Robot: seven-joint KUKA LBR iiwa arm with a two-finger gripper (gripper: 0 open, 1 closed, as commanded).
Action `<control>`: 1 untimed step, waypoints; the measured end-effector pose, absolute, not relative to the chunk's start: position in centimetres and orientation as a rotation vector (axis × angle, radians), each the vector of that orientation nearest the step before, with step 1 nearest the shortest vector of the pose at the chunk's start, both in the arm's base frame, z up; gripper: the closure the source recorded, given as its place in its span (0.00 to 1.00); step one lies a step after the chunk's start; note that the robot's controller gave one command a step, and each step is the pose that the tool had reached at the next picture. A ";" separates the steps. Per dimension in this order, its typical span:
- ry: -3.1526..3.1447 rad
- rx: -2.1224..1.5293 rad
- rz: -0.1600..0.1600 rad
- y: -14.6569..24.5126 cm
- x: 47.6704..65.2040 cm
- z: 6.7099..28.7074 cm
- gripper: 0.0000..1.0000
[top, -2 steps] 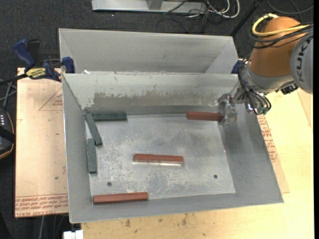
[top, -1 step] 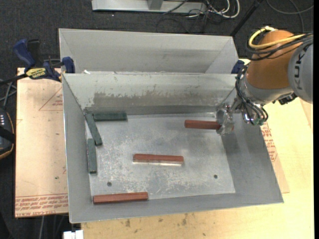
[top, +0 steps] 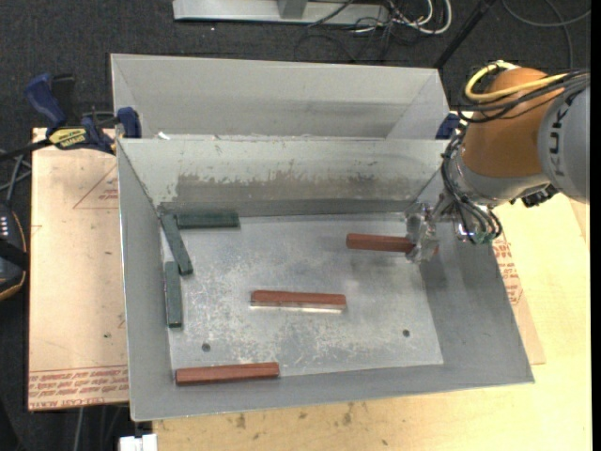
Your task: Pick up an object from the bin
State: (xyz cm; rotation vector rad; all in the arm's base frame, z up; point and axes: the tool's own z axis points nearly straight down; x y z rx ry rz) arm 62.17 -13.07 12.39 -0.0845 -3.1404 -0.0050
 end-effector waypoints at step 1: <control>-3.142 -0.080 0.000 -12.1 61.5 9.8 1.00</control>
Offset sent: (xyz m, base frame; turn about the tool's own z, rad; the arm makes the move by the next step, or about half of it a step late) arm 0.0314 -0.0173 -0.0508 -0.0775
